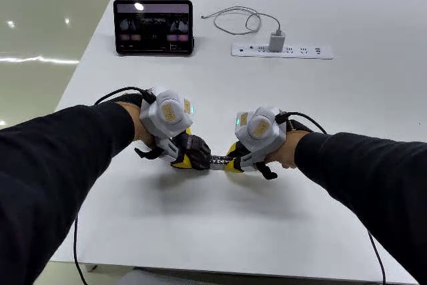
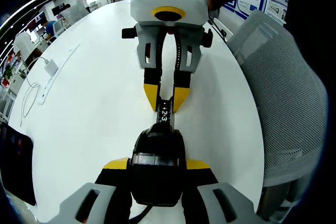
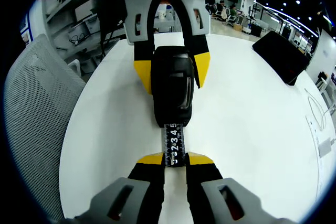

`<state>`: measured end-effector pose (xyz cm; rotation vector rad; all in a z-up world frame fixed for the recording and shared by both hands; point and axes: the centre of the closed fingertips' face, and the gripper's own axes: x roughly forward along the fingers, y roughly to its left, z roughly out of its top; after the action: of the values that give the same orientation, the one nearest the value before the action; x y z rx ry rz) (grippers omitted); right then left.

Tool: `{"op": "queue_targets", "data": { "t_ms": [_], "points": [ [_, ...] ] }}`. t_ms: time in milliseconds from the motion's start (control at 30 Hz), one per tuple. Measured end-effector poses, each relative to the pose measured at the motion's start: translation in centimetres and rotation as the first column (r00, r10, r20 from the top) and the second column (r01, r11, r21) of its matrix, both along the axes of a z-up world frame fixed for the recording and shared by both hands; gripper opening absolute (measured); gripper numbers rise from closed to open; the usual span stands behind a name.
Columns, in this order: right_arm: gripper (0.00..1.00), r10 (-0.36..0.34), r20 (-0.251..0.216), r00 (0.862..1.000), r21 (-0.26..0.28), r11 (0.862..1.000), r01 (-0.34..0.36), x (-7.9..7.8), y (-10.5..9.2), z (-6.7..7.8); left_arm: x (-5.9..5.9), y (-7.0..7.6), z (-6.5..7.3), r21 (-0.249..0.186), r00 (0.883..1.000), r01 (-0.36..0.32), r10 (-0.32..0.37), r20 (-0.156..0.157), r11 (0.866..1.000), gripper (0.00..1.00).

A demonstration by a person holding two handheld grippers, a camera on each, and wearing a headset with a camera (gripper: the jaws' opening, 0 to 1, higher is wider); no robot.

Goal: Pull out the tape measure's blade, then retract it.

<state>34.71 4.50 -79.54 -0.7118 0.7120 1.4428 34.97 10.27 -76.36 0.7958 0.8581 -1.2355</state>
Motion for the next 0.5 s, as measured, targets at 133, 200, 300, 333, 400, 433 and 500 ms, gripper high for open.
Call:
{"op": "queue_targets", "data": {
  "t_ms": [133, 200, 300, 333, 400, 433, 500],
  "points": [
    [0.10, 0.001, 0.004, 1.000, -0.005, 1.000, -0.001, 0.0, -0.3, 0.0, 0.0, 0.0, 0.0, 0.004, 1.000, -0.003, 0.003, 0.002, 1.000, 0.32],
    [0.10, -0.003, 0.002, 1.000, -0.004, 1.000, 0.003, 0.0, -0.4, 0.0, 0.0, 0.1, 0.0, 0.004, 1.000, -0.005, 0.005, 0.000, 1.000, 0.32],
    [0.10, -0.006, 0.005, 1.000, -0.008, 1.000, 0.006, 0.2, -0.7, 0.0, 0.0, 0.0, 0.0, 0.001, 1.000, -0.010, 0.010, -0.003, 1.000, 0.32],
    [0.10, -0.006, 0.006, 1.000, -0.011, 1.000, 0.007, 0.2, -0.8, 0.0, 0.0, 0.0, 0.0, 0.001, 1.000, -0.012, 0.012, -0.004, 1.000, 0.32],
    [0.10, -0.009, 0.004, 1.000, -0.010, 1.000, 0.009, 0.2, -1.1, 0.0, 0.0, 0.0, 0.0, 0.002, 1.000, -0.011, 0.011, -0.004, 1.000, 0.32],
    [0.10, -0.009, 0.004, 1.000, -0.009, 1.000, 0.009, 0.2, -1.1, 0.0, 0.0, 0.0, 0.0, 0.001, 1.000, -0.011, 0.011, -0.004, 1.000, 0.32],
    [0.10, -0.011, 0.004, 1.000, -0.007, 1.000, 0.011, 0.2, -1.3, 0.0, 0.0, 0.0, 0.0, 0.001, 1.000, -0.012, 0.012, -0.004, 1.000, 0.32]
  ]
}}
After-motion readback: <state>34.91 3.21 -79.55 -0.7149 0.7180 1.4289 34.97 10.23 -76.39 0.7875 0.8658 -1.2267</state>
